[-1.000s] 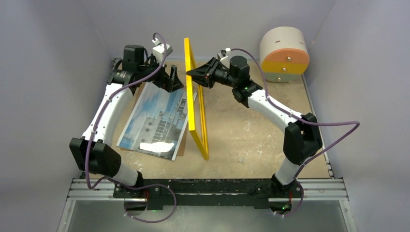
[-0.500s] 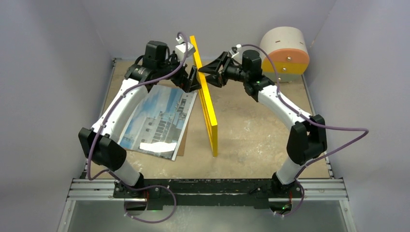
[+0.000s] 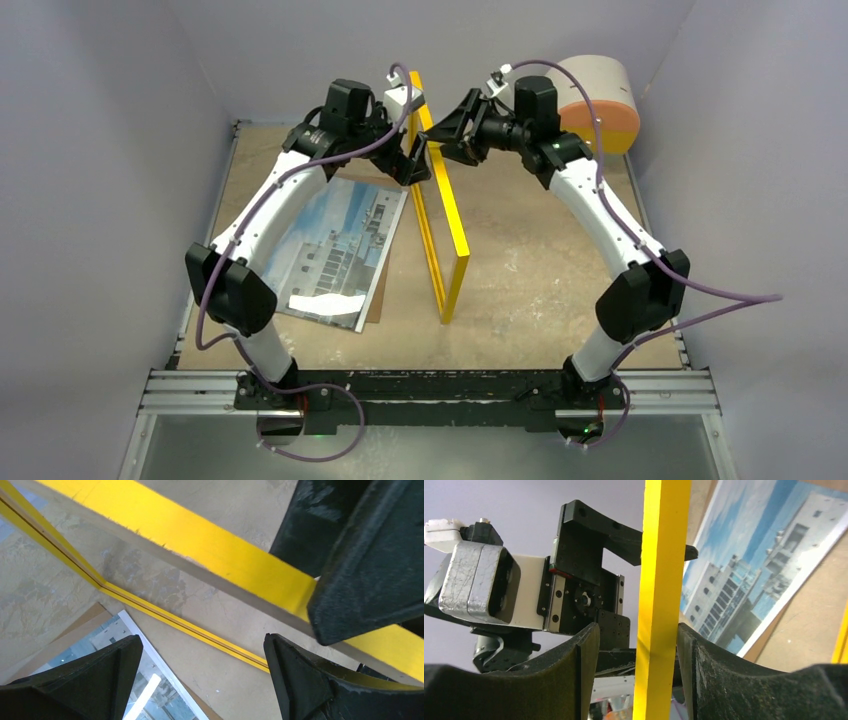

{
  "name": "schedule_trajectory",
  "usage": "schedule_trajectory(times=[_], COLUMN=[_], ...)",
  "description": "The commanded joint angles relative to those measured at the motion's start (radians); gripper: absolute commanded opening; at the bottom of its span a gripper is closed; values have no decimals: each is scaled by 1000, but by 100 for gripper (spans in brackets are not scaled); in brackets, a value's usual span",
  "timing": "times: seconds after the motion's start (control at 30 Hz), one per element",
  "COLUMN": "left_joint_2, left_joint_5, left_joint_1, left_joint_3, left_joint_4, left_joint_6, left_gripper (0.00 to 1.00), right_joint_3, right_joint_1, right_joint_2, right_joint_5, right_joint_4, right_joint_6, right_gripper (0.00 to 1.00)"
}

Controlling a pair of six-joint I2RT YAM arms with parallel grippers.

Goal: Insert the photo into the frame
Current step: Turn over the photo frame at the center of the board.

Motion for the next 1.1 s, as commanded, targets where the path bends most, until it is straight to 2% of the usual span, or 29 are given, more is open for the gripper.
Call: schedule_trajectory(times=[0.0, 0.2, 0.43, 0.53, 0.83, 1.07], left_joint_2=[21, 43, 46, 40, 1, 8], left_joint_5=[-17, -32, -52, -77, -241, -349], left_joint_1=[-5, -5, -5, -5, -4, -4], left_joint_3=[57, 74, 62, 47, -181, -328], left_joint_4=[-3, -9, -18, -27, 14, 74], left_joint_6=[-8, 8, 15, 34, 151, 239], left_gripper=[100, 100, 100, 100, 100, 100], right_joint_3=[95, 139, 136, 172, 188, 41], right_joint_1=[-1, -24, -52, -59, -60, -64], right_joint_2=[0, -8, -33, -30, -44, -92], right_joint_5=[90, 163, 185, 221, 457, 542], right_joint_4=[-196, -333, -379, -431, -587, -609], right_joint_6=[-161, -257, -310, -347, -502, -531], right_gripper=[58, 48, 46, 42, 22, 15])
